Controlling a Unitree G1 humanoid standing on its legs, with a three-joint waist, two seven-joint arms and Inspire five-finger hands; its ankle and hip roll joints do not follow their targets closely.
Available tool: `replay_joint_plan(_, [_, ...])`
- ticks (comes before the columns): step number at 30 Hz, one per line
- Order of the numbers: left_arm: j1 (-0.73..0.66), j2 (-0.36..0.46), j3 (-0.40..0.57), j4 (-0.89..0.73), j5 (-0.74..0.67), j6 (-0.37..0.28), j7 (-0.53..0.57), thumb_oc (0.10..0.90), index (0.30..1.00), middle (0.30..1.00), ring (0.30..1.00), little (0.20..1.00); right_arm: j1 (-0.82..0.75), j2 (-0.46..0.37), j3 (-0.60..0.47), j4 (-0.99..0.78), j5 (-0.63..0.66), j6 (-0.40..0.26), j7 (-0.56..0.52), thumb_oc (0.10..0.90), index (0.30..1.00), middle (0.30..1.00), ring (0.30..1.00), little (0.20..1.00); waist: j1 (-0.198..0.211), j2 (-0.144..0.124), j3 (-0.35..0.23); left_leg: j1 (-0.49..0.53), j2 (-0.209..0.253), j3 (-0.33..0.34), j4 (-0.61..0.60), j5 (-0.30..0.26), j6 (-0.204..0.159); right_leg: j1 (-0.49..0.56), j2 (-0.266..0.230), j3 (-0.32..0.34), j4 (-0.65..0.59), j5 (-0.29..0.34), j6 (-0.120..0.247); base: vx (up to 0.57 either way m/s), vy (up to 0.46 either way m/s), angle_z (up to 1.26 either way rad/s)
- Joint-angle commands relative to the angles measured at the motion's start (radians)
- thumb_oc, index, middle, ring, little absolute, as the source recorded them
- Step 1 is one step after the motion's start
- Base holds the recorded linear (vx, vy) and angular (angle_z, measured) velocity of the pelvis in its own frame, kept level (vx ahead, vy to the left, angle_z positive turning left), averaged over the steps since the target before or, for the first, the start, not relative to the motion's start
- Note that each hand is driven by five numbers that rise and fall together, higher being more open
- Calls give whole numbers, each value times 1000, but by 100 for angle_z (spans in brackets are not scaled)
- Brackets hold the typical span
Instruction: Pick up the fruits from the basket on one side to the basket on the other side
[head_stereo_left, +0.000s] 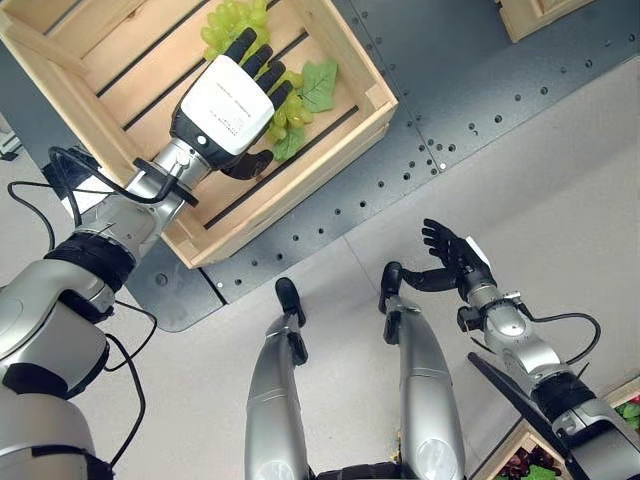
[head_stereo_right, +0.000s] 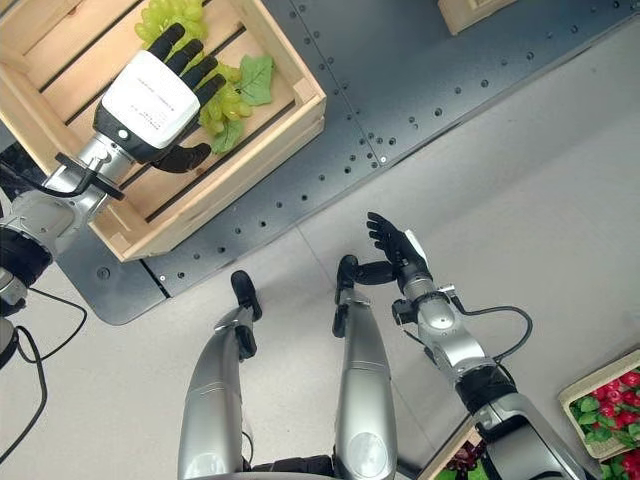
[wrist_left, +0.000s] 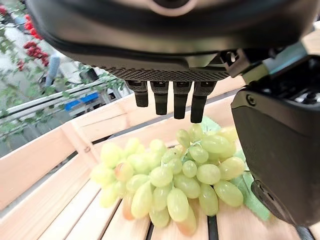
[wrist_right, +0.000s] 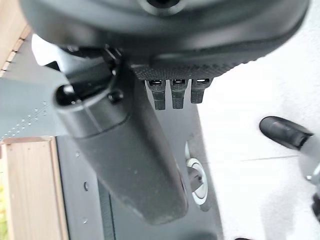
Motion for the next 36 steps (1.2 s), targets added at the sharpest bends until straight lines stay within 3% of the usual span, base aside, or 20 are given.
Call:
replay_joint_plan(1, [-164,77,20,-75,63,-11,45,800,900,900,900,900,-11,-17,-34,-90,26,-67,-32,800,900,900,900,900,10,-20,-14,15,-21,71,95,-171,21,33,38,58,25,-67,15,0,0,0])
replay_joint_plan(7, [-193,77,-42,-93,95,-19,-110,800,900,900,900,900,-5,-18,-40,-93,47,-67,-36,800,900,900,900,900,2,-19,-14,-4,-20,81,105,-177,28,9,40,67,27,-56,24,20,10,-2])
replay_joint_plan(8, [-193,81,-57,-95,90,25,-172,800,900,900,900,900,5,-18,-44,-95,56,-70,-38,800,900,900,900,900,0,-19,-14,-5,-20,85,106,-179,30,7,40,67,25,-53,27,32,18,-4])
replay_joint_plan(14, [-209,78,-59,-33,64,169,-292,800,900,900,900,900,41,-18,-60,-102,58,-100,-33,800,900,900,900,900,-11,-27,-14,-19,-15,91,107,-178,33,-6,45,71,22,-42,36,5,3,-1])
replay_joint_plan(21, [-267,47,-85,74,41,224,-393,800,900,900,900,900,31,-15,-58,-125,67,-115,-43,800,900,900,900,900,-18,-43,-14,-27,-18,92,86,-166,34,-11,53,64,-1,-25,40,0,0,0])
replay_joint_plan(28, [-273,53,-65,117,4,311,-375,800,900,900,900,900,48,-1,-59,-143,58,-115,-60,800,900,900,900,900,-19,-49,-14,-8,-20,100,64,-163,35,8,57,55,-23,-17,46,0,0,0])
replay_joint_plan(36, [-288,49,-44,182,-19,274,-337,800,900,900,900,900,61,2,-74,-148,52,-126,-65,800,900,900,900,900,-19,-51,-14,-15,-24,99,52,-157,36,0,57,47,-26,-13,43,0,0,0])
